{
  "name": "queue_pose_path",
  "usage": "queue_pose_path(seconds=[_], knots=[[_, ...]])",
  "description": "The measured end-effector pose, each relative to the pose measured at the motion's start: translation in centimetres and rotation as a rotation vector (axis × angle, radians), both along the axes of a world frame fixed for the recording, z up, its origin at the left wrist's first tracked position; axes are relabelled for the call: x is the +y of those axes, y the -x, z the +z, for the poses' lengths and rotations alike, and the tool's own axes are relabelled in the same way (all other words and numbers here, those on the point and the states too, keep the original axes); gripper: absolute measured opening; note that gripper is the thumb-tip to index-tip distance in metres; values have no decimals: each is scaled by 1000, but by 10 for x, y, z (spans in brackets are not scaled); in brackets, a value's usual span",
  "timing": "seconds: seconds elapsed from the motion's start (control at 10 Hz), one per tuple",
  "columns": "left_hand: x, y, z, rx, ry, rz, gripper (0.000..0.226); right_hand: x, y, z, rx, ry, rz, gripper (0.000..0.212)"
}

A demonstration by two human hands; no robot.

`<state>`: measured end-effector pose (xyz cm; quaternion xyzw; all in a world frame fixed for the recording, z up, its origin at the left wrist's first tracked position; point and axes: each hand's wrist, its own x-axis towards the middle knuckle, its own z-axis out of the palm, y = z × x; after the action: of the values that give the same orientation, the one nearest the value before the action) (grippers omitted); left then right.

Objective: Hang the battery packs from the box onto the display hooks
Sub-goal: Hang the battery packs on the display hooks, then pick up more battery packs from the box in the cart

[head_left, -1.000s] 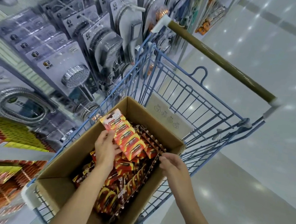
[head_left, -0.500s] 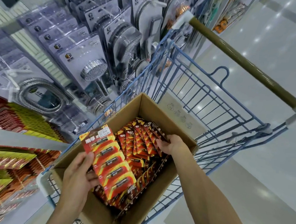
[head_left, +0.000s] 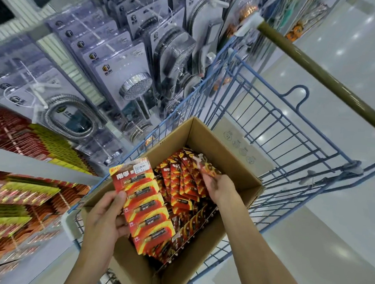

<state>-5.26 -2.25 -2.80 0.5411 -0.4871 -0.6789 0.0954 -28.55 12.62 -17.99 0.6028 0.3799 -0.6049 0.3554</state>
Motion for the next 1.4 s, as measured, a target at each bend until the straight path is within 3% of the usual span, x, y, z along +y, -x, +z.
queue_pose_path(seconds=[0.1, 0.2, 0.3, 0.4, 0.5, 0.6, 0.7, 0.8, 0.9, 1.0, 1.1, 1.2, 1.3, 1.4], knots=[[-11, -5, 0, 14, 27, 14, 15, -3, -30, 5, 424, -100, 826, 24], [-17, -13, -1, 20, 25, 34, 15, -5, -38, 34, 491, 98, 1074, 17], [-20, -24, 0, 13, 36, 30, 17, -11, -16, 55, 556, 145, 1616, 26], [-19, -31, 0, -2, 46, 33, 15, -26, -4, 57, 631, 9, 2077, 37], [-19, -43, -3, -33, 49, 46, 13, -49, 8, 47, 821, -348, 2583, 41], [-19, -49, -4, -42, 49, 59, 13, -65, 7, 44, 1040, -535, 2763, 31], [-19, -55, -6, -58, 35, 91, 12, -81, -5, 36, 1163, -518, 2738, 24], [-18, -56, -6, -64, 12, 107, 11, -82, -9, 26, 1155, -501, 2627, 27], [-16, -55, -8, -66, -4, 113, 13, -78, -22, 0, 1265, -433, 2689, 47], [-15, -55, -9, -62, -7, 119, 13, -70, -26, 1, 1251, -423, 2577, 53], [-14, -52, -11, -69, -24, 136, 9, -37, -45, 5, 1273, -623, 1820, 37], [-13, -50, -12, -70, -20, 144, 7, -24, -63, 9, 800, -592, 1245, 55], [-10, -48, -12, -59, 0, 99, 9, -22, -89, -4, 238, -280, 930, 99], [-8, -48, -11, -44, 20, 67, 13, -29, -102, -17, 208, -212, 866, 98]])
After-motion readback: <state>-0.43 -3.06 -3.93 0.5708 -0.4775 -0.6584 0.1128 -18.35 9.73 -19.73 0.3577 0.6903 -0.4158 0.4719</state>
